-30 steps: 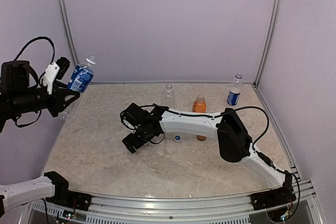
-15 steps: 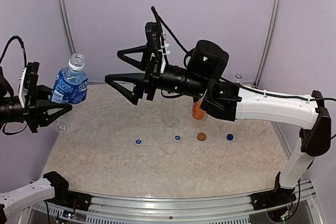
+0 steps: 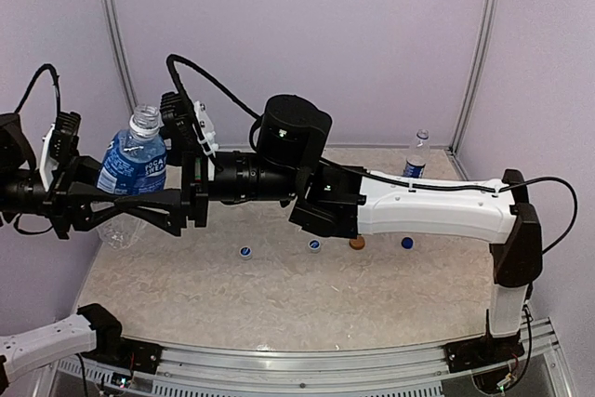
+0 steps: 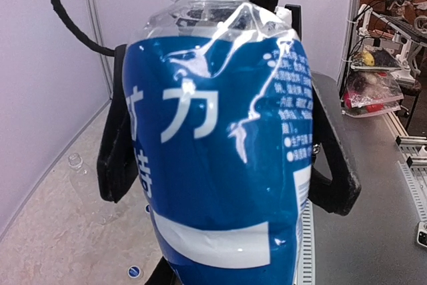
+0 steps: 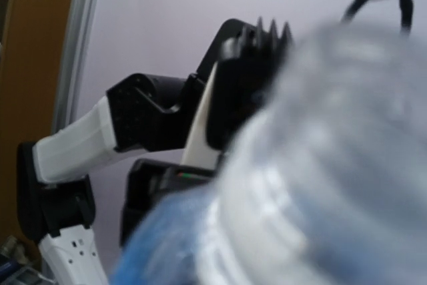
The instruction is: Unscrew the bottle caps
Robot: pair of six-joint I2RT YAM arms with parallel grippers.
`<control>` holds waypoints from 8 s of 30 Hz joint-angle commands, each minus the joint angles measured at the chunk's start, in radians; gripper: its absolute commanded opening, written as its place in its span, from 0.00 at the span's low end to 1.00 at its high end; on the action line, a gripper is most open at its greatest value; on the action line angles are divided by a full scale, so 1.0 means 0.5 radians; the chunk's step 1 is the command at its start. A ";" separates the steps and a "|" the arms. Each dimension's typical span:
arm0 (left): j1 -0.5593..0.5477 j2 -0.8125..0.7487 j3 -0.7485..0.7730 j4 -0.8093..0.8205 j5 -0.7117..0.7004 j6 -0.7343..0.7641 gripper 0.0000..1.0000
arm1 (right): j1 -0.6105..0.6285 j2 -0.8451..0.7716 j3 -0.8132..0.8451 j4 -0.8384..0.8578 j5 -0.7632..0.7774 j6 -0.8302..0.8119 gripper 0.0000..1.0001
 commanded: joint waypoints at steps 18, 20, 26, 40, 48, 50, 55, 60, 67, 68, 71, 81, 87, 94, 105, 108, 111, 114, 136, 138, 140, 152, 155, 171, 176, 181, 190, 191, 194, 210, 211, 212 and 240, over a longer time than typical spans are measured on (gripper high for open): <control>-0.023 -0.016 0.102 -0.018 -0.103 0.069 0.99 | 0.005 -0.086 -0.107 -0.523 0.794 -0.306 0.17; -0.023 0.010 0.163 0.007 -0.082 0.028 0.97 | 0.014 -0.033 -0.061 -0.645 0.985 -0.326 0.14; -0.097 0.117 0.132 0.045 -0.207 -0.002 0.75 | 0.064 0.159 0.196 -0.813 1.037 -0.360 0.17; -0.154 0.217 0.159 0.164 -0.611 0.010 0.64 | 0.097 0.136 0.143 -0.802 0.886 -0.409 0.17; -0.131 0.257 0.146 0.168 -0.710 0.068 0.67 | 0.097 0.067 0.058 -0.711 0.839 -0.378 0.16; -0.097 0.261 0.149 0.202 -0.744 0.069 0.68 | 0.095 0.048 0.025 -0.685 0.837 -0.369 0.16; -0.015 0.278 0.206 0.184 -0.655 0.074 0.71 | 0.085 0.000 -0.045 -0.637 0.850 -0.297 0.13; -0.029 0.267 0.241 -0.073 -0.344 0.229 0.75 | 0.049 -0.092 -0.177 -0.526 0.868 -0.212 0.11; -0.097 0.271 0.214 -0.360 -0.031 0.308 0.84 | 0.051 -0.068 -0.102 -0.565 0.845 -0.201 0.10; -0.115 0.280 0.206 -0.344 -0.063 0.293 0.83 | 0.052 -0.058 -0.088 -0.570 0.838 -0.206 0.10; -0.141 0.311 0.201 -0.227 -0.177 0.220 0.75 | 0.056 -0.045 -0.068 -0.580 0.812 -0.219 0.10; -0.203 0.373 0.208 -0.055 -0.311 0.138 0.50 | 0.061 -0.033 -0.041 -0.635 0.830 -0.245 0.10; -0.204 0.371 0.209 -0.047 -0.322 0.146 0.17 | 0.063 -0.027 -0.026 -0.692 0.849 -0.265 0.12; -0.204 0.348 0.162 0.211 -0.644 -0.105 0.00 | 0.061 -0.137 -0.193 -0.623 1.127 -0.195 0.98; -0.221 0.436 0.085 0.681 -1.432 -0.438 0.00 | 0.097 -0.152 -0.342 -0.199 1.724 -0.074 0.99; -0.177 0.524 0.074 0.770 -1.493 -0.407 0.00 | 0.095 -0.251 -0.414 -0.307 1.872 -0.006 0.99; -0.085 0.662 0.111 0.862 -1.403 -0.425 0.00 | 0.098 -0.438 -0.579 -0.403 2.024 0.097 0.99; -0.002 0.829 0.186 0.894 -1.311 -0.465 0.00 | 0.085 -0.663 -0.839 -0.471 2.098 0.178 0.99; 0.198 1.584 0.244 1.185 -0.842 -0.543 0.00 | -0.350 -1.871 -2.094 -0.588 2.230 0.529 0.99; 0.209 1.688 0.257 1.288 -0.793 -0.539 0.00 | -0.356 -1.859 -2.060 -0.619 2.212 0.492 0.99; 0.240 1.770 0.248 1.404 -0.685 -0.542 0.00 | -0.381 -1.844 -2.020 -0.625 2.213 0.443 0.99; 0.369 2.139 -0.128 2.639 -0.474 -0.602 0.00 | -0.877 -1.698 -1.647 -0.727 1.877 0.249 0.99; 0.396 2.291 -0.150 2.794 -0.438 -0.452 0.00 | -0.912 -1.634 -1.563 -0.728 1.878 0.210 0.99; 0.411 2.372 -0.276 2.677 -0.351 -0.378 0.00 | -0.961 -1.332 -1.185 -1.002 1.807 0.131 0.99; 0.424 2.342 -0.209 2.468 -0.339 -0.564 0.00 | -0.970 -1.330 -1.187 -0.994 1.788 0.124 0.99; 0.404 2.291 -0.223 2.409 -0.302 -0.509 0.00 | -0.971 -1.323 -1.205 -0.967 1.756 0.123 0.99; 0.404 2.319 -0.286 2.446 -0.293 -0.327 0.65 | -0.975 -1.327 -1.215 -0.971 1.712 0.136 0.99; 0.407 2.316 -0.285 2.443 -0.287 -0.330 0.71 | -0.974 -1.328 -1.217 -0.972 1.712 0.138 0.99; 0.412 2.304 -0.275 2.441 -0.278 -0.340 0.87 | -0.977 -1.321 -1.222 -0.968 1.705 0.134 0.99; 0.410 2.059 -0.266 2.323 -0.226 -0.333 0.99 | -1.291 -1.164 -1.038 -1.310 1.653 0.447 0.99; 0.413 2.019 -0.256 2.296 -0.249 -0.350 0.99 | -1.349 -1.160 -1.013 -1.362 1.681 0.476 0.99; 0.413 1.986 -0.239 2.261 -0.296 -0.376 0.99 | -1.414 -1.164 -0.991 -1.413 1.703 0.511 0.99; 1.364 -0.250 -1.659 1.650 -1.031 -0.834 0.99 | -2.550 -3.402 -2.778 -1.685 1.039 1.224 0.99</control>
